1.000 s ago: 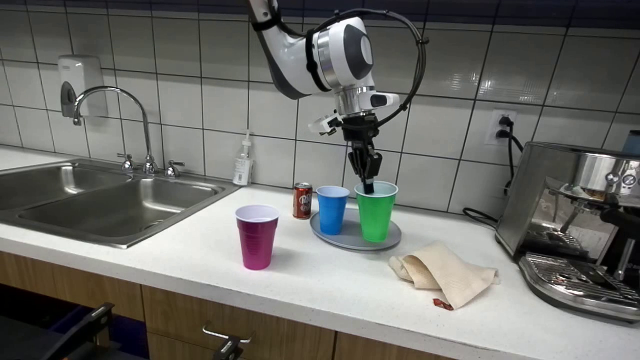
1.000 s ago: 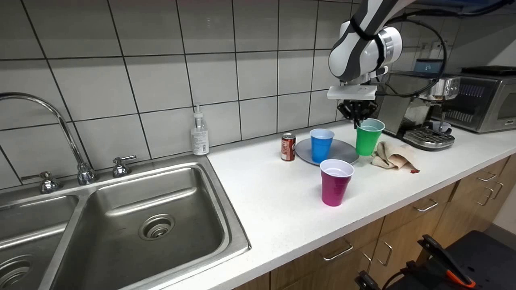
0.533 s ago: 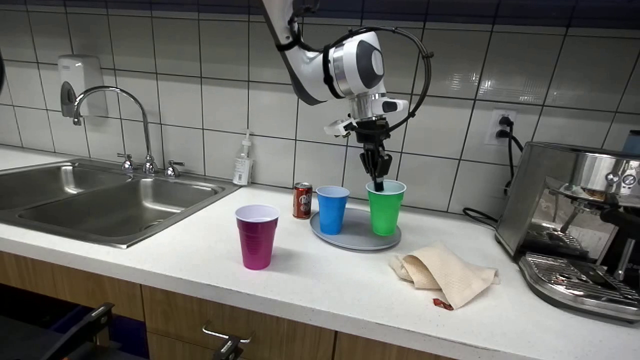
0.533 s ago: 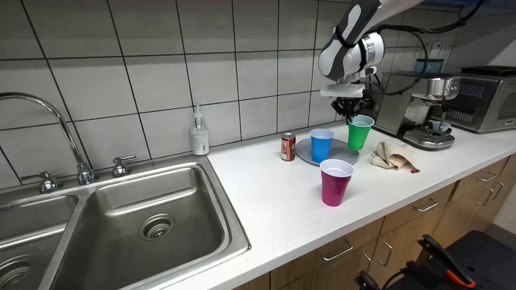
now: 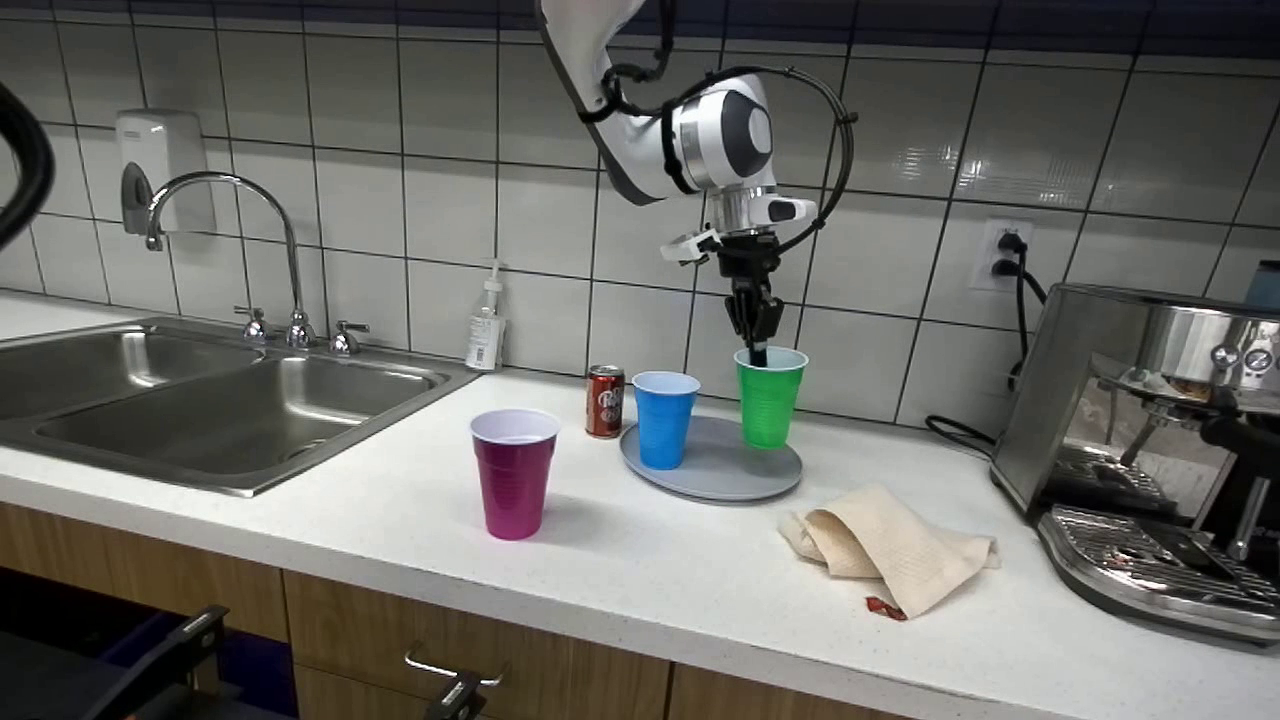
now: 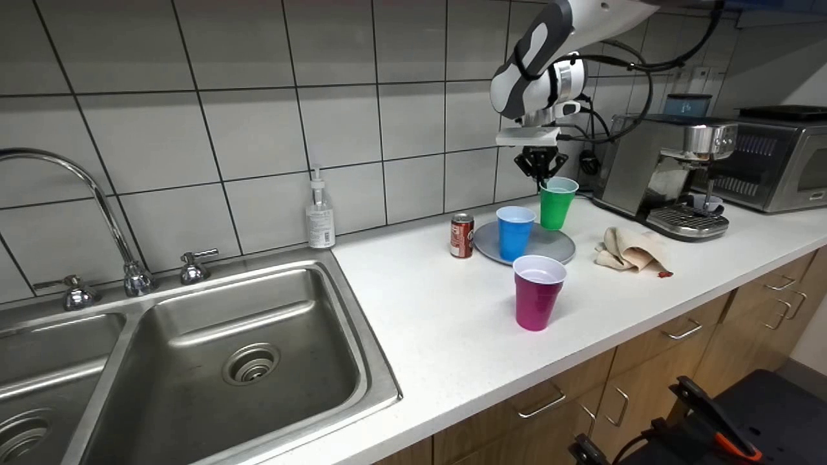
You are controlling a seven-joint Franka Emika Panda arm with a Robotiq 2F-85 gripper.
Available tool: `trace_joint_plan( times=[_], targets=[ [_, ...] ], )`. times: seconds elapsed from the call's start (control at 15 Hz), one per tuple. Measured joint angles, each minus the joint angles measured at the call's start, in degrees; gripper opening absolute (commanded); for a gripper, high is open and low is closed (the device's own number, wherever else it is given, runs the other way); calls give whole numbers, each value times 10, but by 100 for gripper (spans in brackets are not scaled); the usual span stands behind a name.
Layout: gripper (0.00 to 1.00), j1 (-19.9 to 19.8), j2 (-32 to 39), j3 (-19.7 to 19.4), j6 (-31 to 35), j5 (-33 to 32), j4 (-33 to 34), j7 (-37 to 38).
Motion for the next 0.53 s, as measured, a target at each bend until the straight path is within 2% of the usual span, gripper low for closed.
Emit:
trace_joint_plan(
  times=[0.27,0.53],
  targets=[
    [1,-2,44,13,-41,13,73,-1],
    [1,-7,86,24,-53,27,129,-4]
  ],
)
